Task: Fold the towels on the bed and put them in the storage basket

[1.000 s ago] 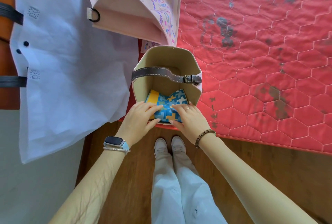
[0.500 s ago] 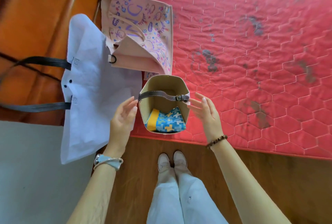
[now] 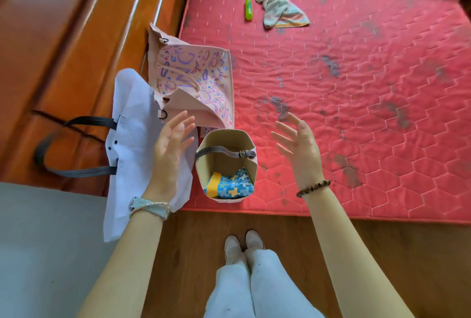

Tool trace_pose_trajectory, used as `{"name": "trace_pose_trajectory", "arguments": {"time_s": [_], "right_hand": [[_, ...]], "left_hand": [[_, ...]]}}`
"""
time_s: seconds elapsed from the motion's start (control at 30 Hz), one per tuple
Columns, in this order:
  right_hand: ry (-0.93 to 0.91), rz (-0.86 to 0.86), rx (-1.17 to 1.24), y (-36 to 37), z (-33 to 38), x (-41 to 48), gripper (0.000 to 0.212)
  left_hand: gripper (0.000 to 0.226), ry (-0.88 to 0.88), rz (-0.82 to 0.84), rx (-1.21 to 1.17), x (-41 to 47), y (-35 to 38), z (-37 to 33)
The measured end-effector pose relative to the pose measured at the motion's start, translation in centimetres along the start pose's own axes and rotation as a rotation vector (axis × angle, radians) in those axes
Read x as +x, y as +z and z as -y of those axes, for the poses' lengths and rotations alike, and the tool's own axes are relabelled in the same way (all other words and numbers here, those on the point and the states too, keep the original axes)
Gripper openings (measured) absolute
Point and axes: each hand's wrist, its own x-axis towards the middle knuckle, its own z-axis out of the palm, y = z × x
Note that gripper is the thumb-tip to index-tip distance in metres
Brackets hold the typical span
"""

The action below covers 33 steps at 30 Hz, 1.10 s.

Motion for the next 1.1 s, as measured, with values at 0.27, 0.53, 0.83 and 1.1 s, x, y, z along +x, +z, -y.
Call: {"name": "trace_pose_trajectory", "arguments": {"time_s": [0.27,0.53,0.83,1.1], "right_hand": [[-0.022,-0.044,0.066,-3.3,3.3,-2.3,0.043],[-0.088,-0.123,0.095,-8.3,5.6,-3.7,0.084],[-0.124,-0.232,0.129,-19.0,8.0,-7.5,0.083],[-0.175,-0.378,0.135,-30.9,10.0,-12.0,0.085]], "left_hand": [[0.05,0.05,0.063,0.005,-0.2,1.6,-2.7],[0.061,0.039,0.146,-0.059,0.1,6.7,-4.1],[0.066,0.053,0.307,-0.088,-1.9,18.6,-5.0],[0.044,0.063,0.438,-0.097,-6.9,31.3,-4.5]]}}
